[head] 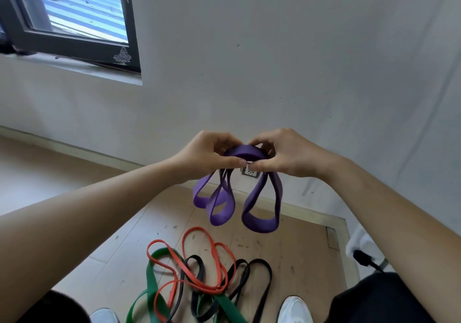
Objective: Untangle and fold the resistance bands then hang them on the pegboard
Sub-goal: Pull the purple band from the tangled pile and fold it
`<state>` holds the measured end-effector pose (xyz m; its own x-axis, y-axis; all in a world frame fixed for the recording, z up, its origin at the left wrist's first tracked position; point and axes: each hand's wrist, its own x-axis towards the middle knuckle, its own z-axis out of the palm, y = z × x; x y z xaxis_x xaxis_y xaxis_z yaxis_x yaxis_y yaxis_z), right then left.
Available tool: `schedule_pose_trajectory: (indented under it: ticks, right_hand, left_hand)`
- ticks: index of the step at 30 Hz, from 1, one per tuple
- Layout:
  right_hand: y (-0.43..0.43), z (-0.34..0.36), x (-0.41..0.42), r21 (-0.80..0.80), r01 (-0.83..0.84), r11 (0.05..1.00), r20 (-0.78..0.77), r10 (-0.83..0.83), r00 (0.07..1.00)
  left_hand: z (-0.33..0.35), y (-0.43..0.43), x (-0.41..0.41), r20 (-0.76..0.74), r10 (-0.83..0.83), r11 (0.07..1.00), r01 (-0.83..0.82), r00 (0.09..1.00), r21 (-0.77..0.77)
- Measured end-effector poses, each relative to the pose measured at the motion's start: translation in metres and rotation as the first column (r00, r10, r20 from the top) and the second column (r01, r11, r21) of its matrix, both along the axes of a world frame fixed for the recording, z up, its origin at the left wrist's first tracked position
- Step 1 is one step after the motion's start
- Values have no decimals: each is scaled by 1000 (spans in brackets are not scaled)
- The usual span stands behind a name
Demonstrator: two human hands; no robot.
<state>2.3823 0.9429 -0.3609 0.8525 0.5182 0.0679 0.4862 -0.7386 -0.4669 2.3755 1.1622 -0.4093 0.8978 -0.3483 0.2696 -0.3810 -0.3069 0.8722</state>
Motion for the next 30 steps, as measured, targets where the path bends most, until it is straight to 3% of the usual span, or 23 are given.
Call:
schedule_pose_trajectory:
  ticks: [4, 11, 14, 17, 23, 26, 30]
  right_hand:
    - [-5, -3, -1, 95, 15, 995, -73, -8, 997]
    - [-14, -11, -9, 266, 64, 962, -22, -61, 998]
    - [-20, -14, -12, 335, 63, 940, 5, -68, 998]
    - [-25, -17, -17, 422, 84, 903, 6, -95, 995]
    - [-32, -29, -25, 571, 189, 799, -64, -186, 980]
    - [-35, -35, -28, 605, 231, 762, -140, -185, 973]
    - [-42, -40, -26, 676, 307, 669, -272, -160, 949]
  left_hand:
    - [-12, -1, 0, 35, 44, 995, -47, 998, 88]
    - [-39, -24, -23, -69, 53, 999, -53, 996, 6]
    - [-55, -45, -36, -12, 87, 996, -87, 996, -4]
    - [-74, -74, -46, 71, 226, 973, -222, 972, -64]
    - [-111, -111, -58, 228, 504, 864, -492, 833, -111]
    - [-125, -109, -55, 284, 543, 835, -543, 790, -86]
    - [-158, -86, -45, 338, 499, 844, -535, 798, 17]
